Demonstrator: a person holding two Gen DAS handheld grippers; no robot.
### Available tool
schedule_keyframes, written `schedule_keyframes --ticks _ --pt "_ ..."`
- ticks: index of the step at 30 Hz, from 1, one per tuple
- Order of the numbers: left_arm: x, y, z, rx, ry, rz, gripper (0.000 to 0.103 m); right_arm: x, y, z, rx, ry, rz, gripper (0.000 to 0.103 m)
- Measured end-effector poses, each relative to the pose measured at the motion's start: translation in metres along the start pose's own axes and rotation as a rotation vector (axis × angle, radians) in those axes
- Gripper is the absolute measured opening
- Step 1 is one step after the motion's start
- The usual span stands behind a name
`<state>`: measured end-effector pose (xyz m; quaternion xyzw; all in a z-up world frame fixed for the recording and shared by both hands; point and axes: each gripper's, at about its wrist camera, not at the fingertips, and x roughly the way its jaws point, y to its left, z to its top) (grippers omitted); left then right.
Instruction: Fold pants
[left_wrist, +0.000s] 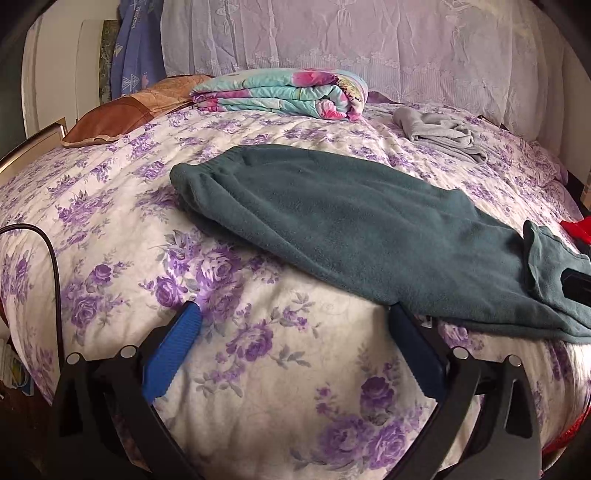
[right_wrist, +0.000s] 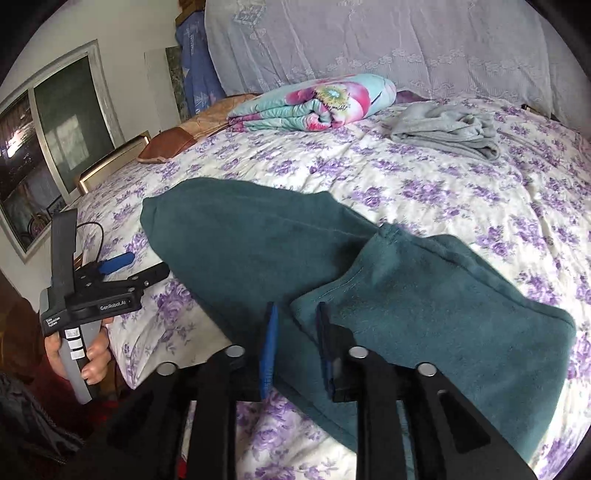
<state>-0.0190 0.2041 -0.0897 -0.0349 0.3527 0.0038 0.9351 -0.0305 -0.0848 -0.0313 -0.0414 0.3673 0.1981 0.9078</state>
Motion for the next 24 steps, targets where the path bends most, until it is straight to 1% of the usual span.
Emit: schedule_keyframes --ticks 1,3,5,7,9,10,11,12,14,15,17,18,20,24 --pt "0.000 0.000 0.000 0.000 0.000 0.000 0.099 0.002 0.005 -0.001 -0.038 0.002 -0.040 0.052" --pt "0.000 0.000 0.000 0.000 0.001 0.000 0.099 0.011 0.016 -0.003 -0.118 0.012 -0.119 0.052" --pt "0.000 0.000 0.000 0.001 0.001 0.001 0.099 0.024 0.021 -0.006 -0.165 0.047 -0.185 0.051" --pt "0.000 0.000 0.000 0.001 0.001 0.001 0.099 0.035 0.021 -0.009 -0.196 0.086 -0.223 0.051" --pt "0.000 0.001 0.000 0.002 -0.001 0.000 0.099 0.037 0.018 -0.010 -0.207 0.088 -0.234 0.052" --pt "0.001 0.001 0.000 0.003 -0.001 0.000 0.099 0.036 0.014 -0.009 -0.200 0.089 -0.237 0.051" --pt "0.001 0.001 0.000 0.002 0.000 0.000 0.099 0.034 0.007 -0.007 -0.172 0.085 -0.236 0.043" --pt "0.001 0.001 0.000 0.002 0.000 -0.001 0.099 0.032 -0.002 -0.005 -0.126 0.082 -0.219 0.039" --pt "0.001 0.000 0.000 0.002 -0.002 0.000 0.099 0.027 -0.027 -0.002 -0.006 0.079 -0.152 0.036" --pt "0.001 0.001 0.000 0.002 -0.002 0.001 0.099 0.024 -0.036 -0.002 0.032 0.073 -0.155 0.035" --pt "0.001 0.001 0.000 0.002 -0.002 0.000 0.099 0.016 -0.046 -0.001 0.068 0.038 -0.178 0.032" --pt "0.001 0.000 0.000 0.002 -0.002 0.000 0.099 0.012 -0.050 -0.001 0.091 0.017 -0.168 0.032" --pt "0.001 0.001 0.000 0.003 -0.003 0.001 0.099 0.012 -0.048 -0.001 0.089 0.009 -0.166 0.033" --pt "0.001 0.001 -0.001 0.003 -0.002 0.000 0.099 0.025 -0.024 -0.005 -0.019 0.039 -0.190 0.034"
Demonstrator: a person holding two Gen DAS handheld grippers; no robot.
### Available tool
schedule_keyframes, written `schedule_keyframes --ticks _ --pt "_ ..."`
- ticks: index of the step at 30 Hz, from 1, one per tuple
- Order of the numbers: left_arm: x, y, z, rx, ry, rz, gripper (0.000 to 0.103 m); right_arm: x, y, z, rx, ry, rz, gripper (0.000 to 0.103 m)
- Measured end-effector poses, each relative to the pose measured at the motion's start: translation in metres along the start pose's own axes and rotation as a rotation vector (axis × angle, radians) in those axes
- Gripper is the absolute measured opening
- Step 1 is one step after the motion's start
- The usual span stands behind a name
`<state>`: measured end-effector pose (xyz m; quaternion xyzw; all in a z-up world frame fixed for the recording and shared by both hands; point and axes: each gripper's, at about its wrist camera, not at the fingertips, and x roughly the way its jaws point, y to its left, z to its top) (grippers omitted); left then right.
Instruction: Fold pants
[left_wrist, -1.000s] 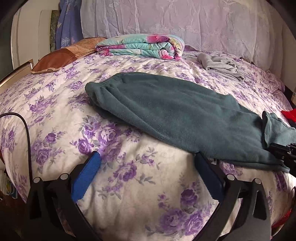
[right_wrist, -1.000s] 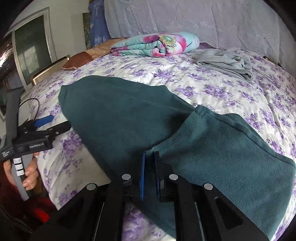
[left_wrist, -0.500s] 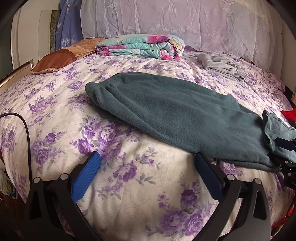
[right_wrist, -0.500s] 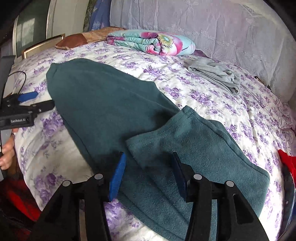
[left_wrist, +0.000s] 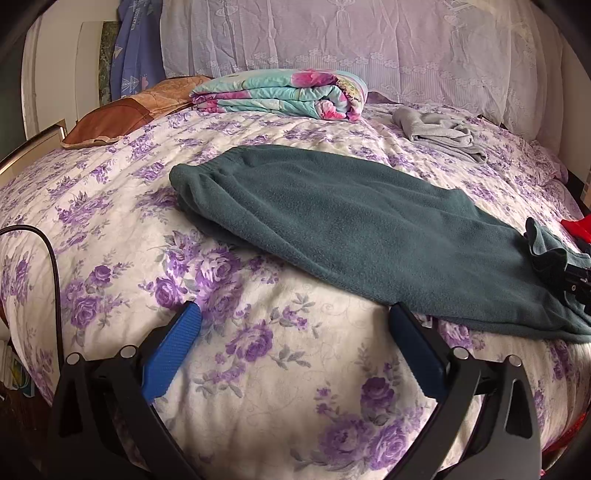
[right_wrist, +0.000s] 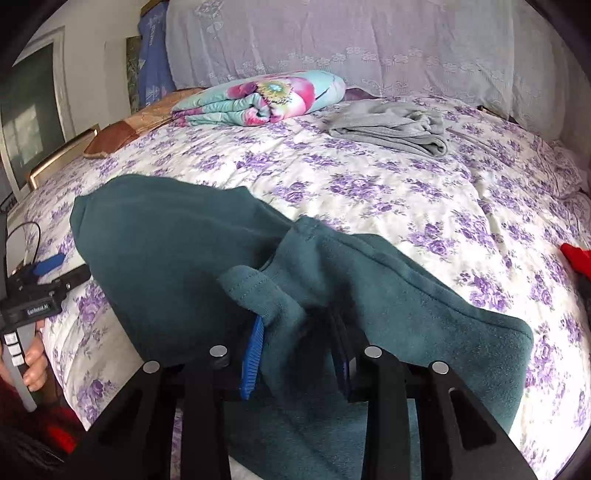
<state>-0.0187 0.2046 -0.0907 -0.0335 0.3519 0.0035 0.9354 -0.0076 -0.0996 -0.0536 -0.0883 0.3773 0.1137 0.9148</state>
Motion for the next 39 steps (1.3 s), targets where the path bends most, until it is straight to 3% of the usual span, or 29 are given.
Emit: schedule_keyframes --ticks 3,5,6,8,9,12,14,16,18,20,21,23,25,27,29,31,33,36,39 --pt "0.000 0.000 0.000 0.001 0.000 0.000 0.099 0.006 0.023 -0.001 -0.130 0.019 -0.072 0.046" --pt "0.000 0.000 0.000 0.000 -0.001 0.000 0.099 0.008 0.032 -0.002 -0.184 0.020 -0.108 0.047" --pt "0.000 0.000 0.000 0.000 -0.001 0.000 0.099 0.009 0.033 -0.003 -0.197 0.021 -0.108 0.046" --pt "0.000 0.000 0.000 0.001 0.000 0.000 0.099 0.007 0.025 0.002 -0.162 0.005 -0.081 0.016" --pt "0.000 0.000 0.000 0.000 0.000 0.000 0.099 0.002 0.017 0.005 -0.125 -0.018 -0.065 0.009" --pt "0.000 0.000 0.000 -0.001 0.002 -0.002 0.099 -0.026 0.006 0.014 -0.054 -0.122 -0.013 0.009" --pt "0.000 0.000 0.001 -0.002 0.006 -0.003 0.099 -0.040 0.015 0.019 -0.084 -0.152 0.011 0.009" --pt "0.000 0.000 0.002 -0.006 0.015 -0.004 0.099 -0.037 0.027 0.019 -0.111 -0.129 0.053 0.009" --pt "0.001 0.001 0.005 -0.016 0.033 -0.010 0.099 -0.014 0.039 0.010 -0.138 -0.048 0.083 0.009" --pt "0.001 0.003 0.009 -0.029 0.059 -0.022 0.099 0.007 0.050 -0.002 -0.179 0.029 0.073 0.018" --pt "0.001 0.005 0.012 -0.035 0.075 -0.032 0.099 0.002 0.052 -0.005 -0.182 0.004 0.068 0.018" --pt "0.002 0.008 0.017 -0.042 0.105 -0.056 0.099 -0.016 0.043 0.000 -0.120 -0.015 0.181 0.032" --pt "0.003 0.013 0.023 -0.048 0.123 -0.071 0.099 -0.038 0.029 0.009 -0.044 -0.076 0.278 0.033" --pt "0.005 0.016 0.027 -0.063 0.131 -0.077 0.099 -0.052 0.017 0.018 0.002 -0.138 0.263 0.034" --pt "0.007 0.019 0.030 -0.087 0.136 -0.084 0.099 -0.048 0.007 0.023 0.024 -0.152 0.170 0.042" --pt "0.008 0.022 0.032 -0.107 0.138 -0.087 0.099 -0.017 0.003 0.021 0.006 -0.034 0.086 0.052" --pt "0.010 0.021 0.035 -0.106 0.144 -0.075 0.099 0.017 0.002 0.009 -0.015 0.094 0.093 0.059" --pt "0.015 0.018 0.039 -0.100 0.151 -0.048 0.099 -0.001 -0.005 0.007 0.020 0.014 0.130 0.061" --pt "0.019 0.016 0.044 -0.103 0.154 -0.028 0.099 -0.030 -0.016 0.004 0.032 -0.107 0.128 0.071"
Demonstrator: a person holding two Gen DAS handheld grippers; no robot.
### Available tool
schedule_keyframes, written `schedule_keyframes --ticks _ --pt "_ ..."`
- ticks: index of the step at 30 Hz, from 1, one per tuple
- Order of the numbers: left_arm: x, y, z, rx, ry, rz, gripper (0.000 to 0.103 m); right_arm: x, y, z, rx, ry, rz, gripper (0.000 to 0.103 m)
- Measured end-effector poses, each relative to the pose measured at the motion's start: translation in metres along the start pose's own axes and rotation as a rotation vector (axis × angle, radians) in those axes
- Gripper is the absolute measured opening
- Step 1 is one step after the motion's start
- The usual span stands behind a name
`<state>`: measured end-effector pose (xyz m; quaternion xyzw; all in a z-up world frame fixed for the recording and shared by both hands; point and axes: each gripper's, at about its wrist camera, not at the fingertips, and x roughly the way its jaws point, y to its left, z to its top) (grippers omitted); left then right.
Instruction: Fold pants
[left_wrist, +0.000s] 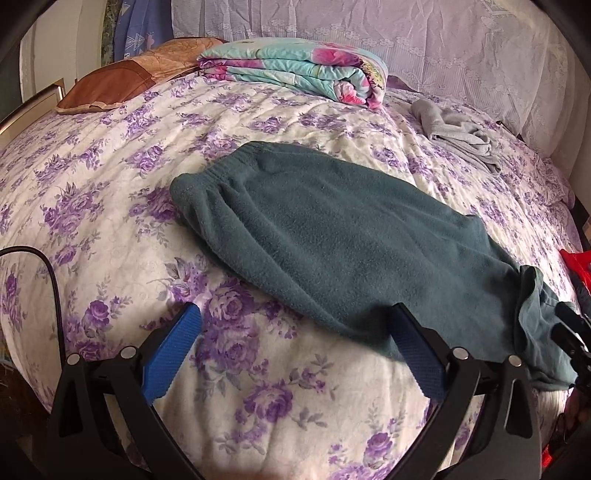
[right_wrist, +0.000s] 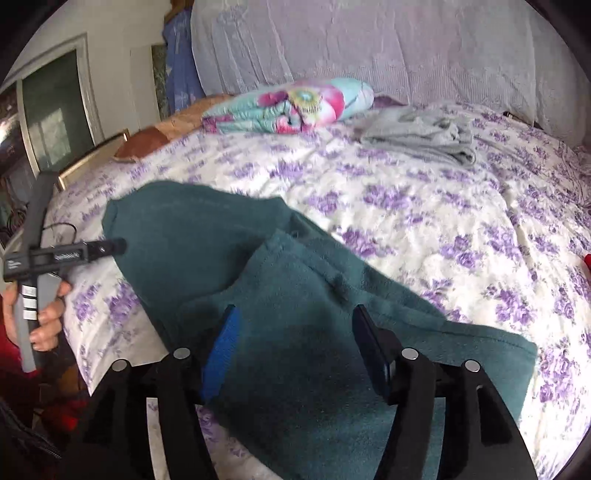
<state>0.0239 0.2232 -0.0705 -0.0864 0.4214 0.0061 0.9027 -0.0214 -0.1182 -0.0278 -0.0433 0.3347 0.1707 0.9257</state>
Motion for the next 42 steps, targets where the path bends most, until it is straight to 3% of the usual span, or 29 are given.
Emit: schedule_keyframes --ticks 5,12,16,22,28,32,33,36,40,42 --pt "0.008 -0.007 0.010 0.007 0.002 0.029 0.099 -0.020 -0.029 -0.002 0.015 -0.057 -0.124 0.076" --pt "0.015 -0.019 0.017 0.023 0.009 0.054 0.099 0.003 -0.036 -0.016 0.015 0.021 -0.122 0.078" --pt "0.019 -0.023 0.021 0.029 0.010 0.068 0.099 0.011 -0.034 -0.021 0.019 0.059 -0.106 0.084" --pt "0.021 -0.028 0.022 0.037 0.004 0.087 0.099 0.008 -0.035 -0.023 0.029 0.047 -0.082 0.087" --pt "0.021 -0.030 0.022 0.044 -0.006 0.096 0.099 -0.016 -0.034 -0.023 0.046 -0.050 -0.124 0.087" --pt "0.021 -0.033 0.023 0.058 -0.015 0.108 0.098 0.007 -0.038 -0.033 0.003 0.097 -0.191 0.091" --pt "0.021 -0.033 0.024 0.059 -0.015 0.106 0.098 0.009 -0.039 -0.034 0.011 0.098 -0.185 0.092" --pt "0.022 -0.029 0.026 0.030 0.005 0.066 0.098 0.002 -0.041 -0.034 0.025 0.063 -0.166 0.092" --pt "0.020 -0.004 0.033 -0.076 0.041 -0.073 0.098 -0.023 -0.046 -0.036 0.050 -0.030 -0.127 0.092" --pt "0.018 0.011 0.038 -0.139 0.061 -0.152 0.098 -0.035 -0.054 -0.033 0.066 -0.073 -0.148 0.092"
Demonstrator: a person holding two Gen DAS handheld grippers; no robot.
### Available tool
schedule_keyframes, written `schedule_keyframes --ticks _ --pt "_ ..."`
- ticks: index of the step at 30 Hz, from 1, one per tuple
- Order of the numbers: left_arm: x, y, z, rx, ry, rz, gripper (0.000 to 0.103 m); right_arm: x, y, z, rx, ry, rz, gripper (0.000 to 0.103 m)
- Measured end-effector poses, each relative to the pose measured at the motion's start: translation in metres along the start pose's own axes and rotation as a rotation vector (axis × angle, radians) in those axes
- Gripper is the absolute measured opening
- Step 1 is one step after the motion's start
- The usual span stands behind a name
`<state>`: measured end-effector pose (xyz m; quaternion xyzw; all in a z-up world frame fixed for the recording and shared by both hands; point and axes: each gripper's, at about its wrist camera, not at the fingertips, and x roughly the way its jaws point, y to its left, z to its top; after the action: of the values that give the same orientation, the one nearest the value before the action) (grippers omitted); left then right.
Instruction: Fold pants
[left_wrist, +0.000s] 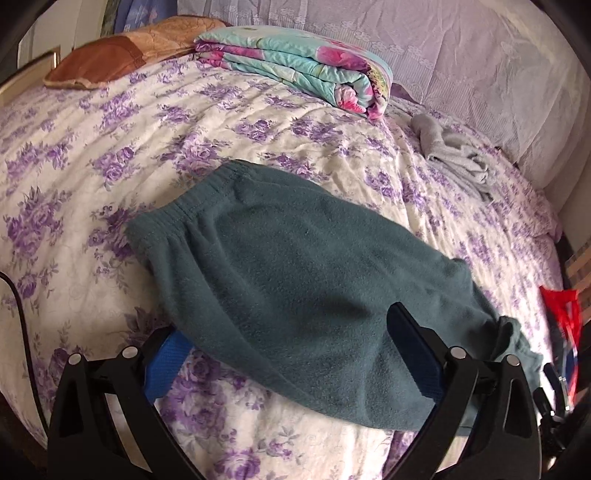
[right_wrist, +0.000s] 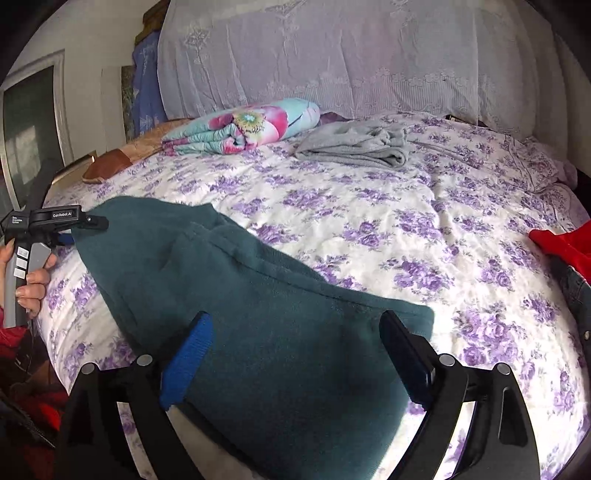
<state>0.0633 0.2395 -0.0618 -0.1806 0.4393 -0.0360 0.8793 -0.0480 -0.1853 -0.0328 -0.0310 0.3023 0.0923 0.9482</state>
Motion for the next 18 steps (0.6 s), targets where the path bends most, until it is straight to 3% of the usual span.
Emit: schedule_keyframes --ticks 3,6,8,12,14,18 --pt "-0.003 0.026 0.010 -0.124 0.028 -0.115 0.098 -0.006 -0.015 0.002 0.023 -0.029 -0.038 0.092" --pt "-0.001 0.050 0.017 -0.253 0.040 -0.227 0.092 0.006 -0.026 -0.005 0.085 0.010 -0.027 0.092" --pt "0.003 0.057 0.020 -0.300 0.052 -0.237 0.067 0.017 -0.030 -0.011 0.123 0.054 -0.005 0.092" --pt "0.008 0.056 0.019 -0.303 0.065 -0.216 0.041 0.018 -0.033 -0.013 0.151 0.052 0.022 0.092" --pt "0.007 0.054 0.018 -0.296 0.052 -0.204 0.013 0.020 -0.036 -0.014 0.169 0.054 0.036 0.092" --pt "-0.013 0.042 0.021 -0.231 -0.015 -0.187 0.006 0.019 -0.041 -0.015 0.201 0.050 0.060 0.092"
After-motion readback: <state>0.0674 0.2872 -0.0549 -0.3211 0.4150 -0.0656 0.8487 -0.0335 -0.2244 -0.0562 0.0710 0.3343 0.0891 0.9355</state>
